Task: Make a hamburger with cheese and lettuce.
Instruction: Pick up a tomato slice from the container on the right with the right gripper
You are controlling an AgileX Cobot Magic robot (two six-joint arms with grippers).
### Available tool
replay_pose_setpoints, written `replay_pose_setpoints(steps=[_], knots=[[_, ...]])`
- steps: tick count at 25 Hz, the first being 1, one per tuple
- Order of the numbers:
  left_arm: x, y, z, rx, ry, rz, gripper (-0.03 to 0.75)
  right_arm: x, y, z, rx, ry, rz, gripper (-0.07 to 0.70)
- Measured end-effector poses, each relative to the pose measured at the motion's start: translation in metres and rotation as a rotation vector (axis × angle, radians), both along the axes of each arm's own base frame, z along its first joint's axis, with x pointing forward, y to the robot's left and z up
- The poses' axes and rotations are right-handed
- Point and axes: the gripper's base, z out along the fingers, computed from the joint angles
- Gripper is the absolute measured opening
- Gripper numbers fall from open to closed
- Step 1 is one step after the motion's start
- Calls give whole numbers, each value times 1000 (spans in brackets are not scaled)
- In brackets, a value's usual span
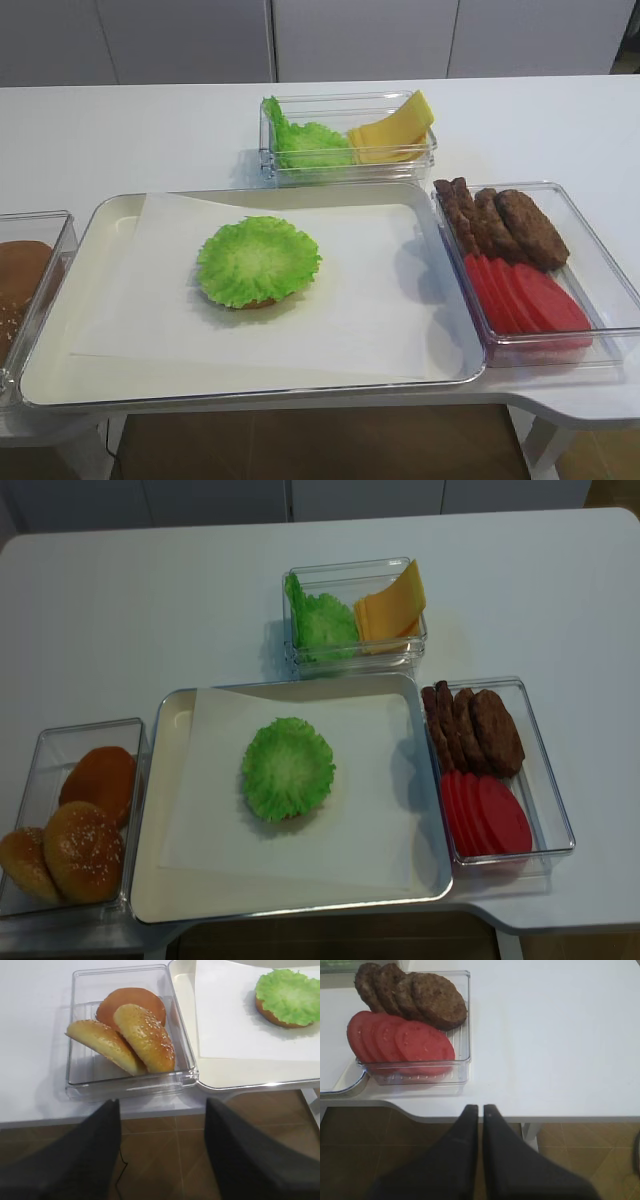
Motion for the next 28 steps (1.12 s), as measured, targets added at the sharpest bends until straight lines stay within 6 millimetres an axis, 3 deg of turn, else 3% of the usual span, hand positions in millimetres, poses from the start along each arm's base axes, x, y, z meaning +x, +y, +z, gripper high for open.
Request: replay_pose_setpoints(steps=[28], knots=[[0, 0, 0, 0, 0, 0, 403, 0, 0, 0, -3, 0, 0, 17]])
